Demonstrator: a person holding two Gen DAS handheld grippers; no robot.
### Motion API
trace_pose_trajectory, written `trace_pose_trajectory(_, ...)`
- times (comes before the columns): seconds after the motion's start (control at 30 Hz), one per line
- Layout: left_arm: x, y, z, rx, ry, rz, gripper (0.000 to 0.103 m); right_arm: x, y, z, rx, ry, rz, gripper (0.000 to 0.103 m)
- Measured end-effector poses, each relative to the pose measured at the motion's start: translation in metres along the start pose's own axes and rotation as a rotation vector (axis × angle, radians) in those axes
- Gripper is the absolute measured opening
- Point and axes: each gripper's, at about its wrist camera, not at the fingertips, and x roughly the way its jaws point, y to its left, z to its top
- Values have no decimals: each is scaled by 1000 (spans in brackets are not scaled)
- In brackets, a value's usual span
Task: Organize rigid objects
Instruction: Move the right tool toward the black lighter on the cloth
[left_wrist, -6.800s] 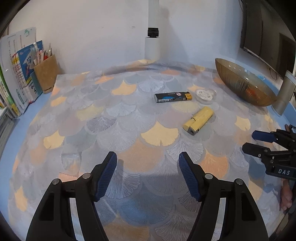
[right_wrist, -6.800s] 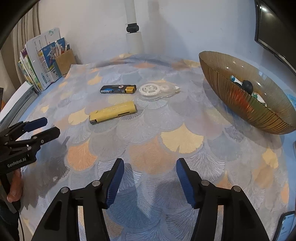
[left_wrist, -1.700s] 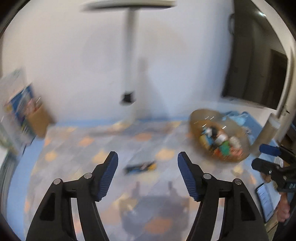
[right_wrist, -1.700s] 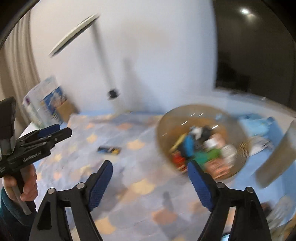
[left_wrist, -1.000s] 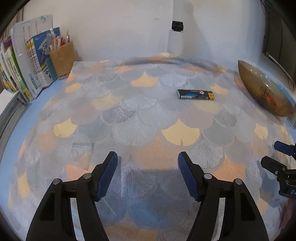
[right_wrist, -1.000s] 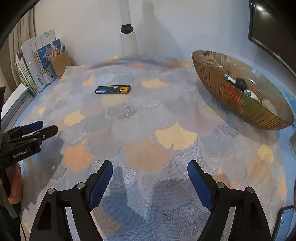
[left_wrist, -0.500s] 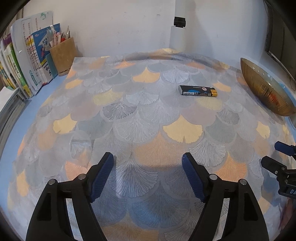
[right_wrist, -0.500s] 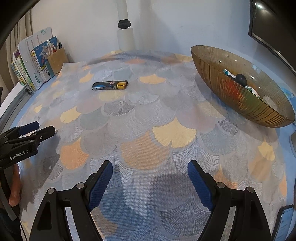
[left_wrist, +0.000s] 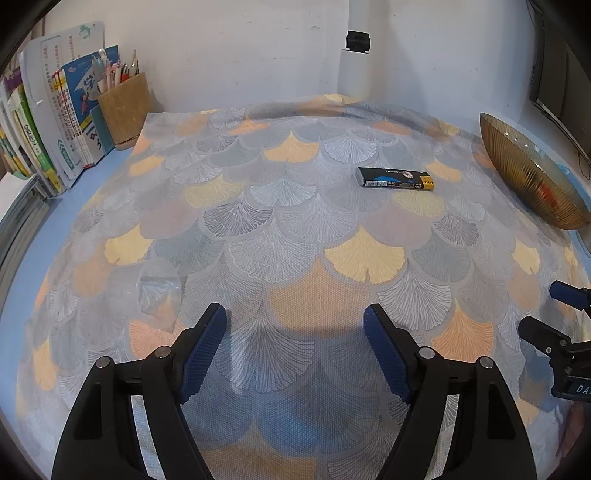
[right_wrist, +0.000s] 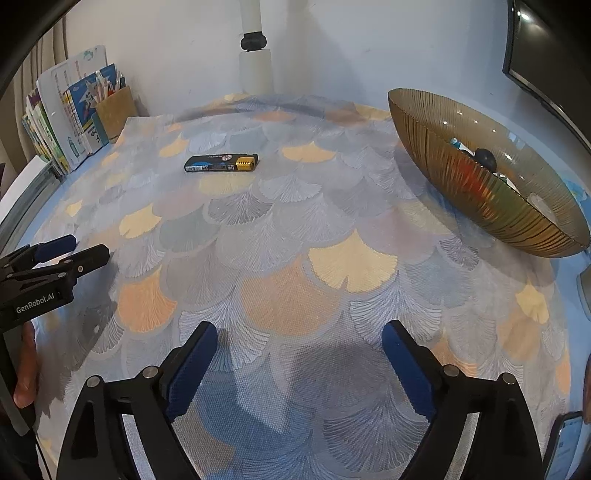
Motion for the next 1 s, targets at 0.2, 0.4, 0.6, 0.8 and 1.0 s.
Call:
trace_pose_trajectory(0.2,0,-2,0,6,4,-1,76,0,2,0,-6,3,-2,92)
trace_pose_trajectory(0.4,1,-3,0,12,6,2,80,1,3,0,-10,6,-6,93)
trace_pose_trajectory(0.6,2,-3,0,19,6,2,82,2,2,0,-7,-4,-15,94)
trace_pose_trajectory(0.8,2,-4,1,31,5,23,83,2,10,1,-44,2,14,92)
trace_pose_trajectory(1.0,7,4,12,-1,30,3,82,4,28,25,-99,2,61,87)
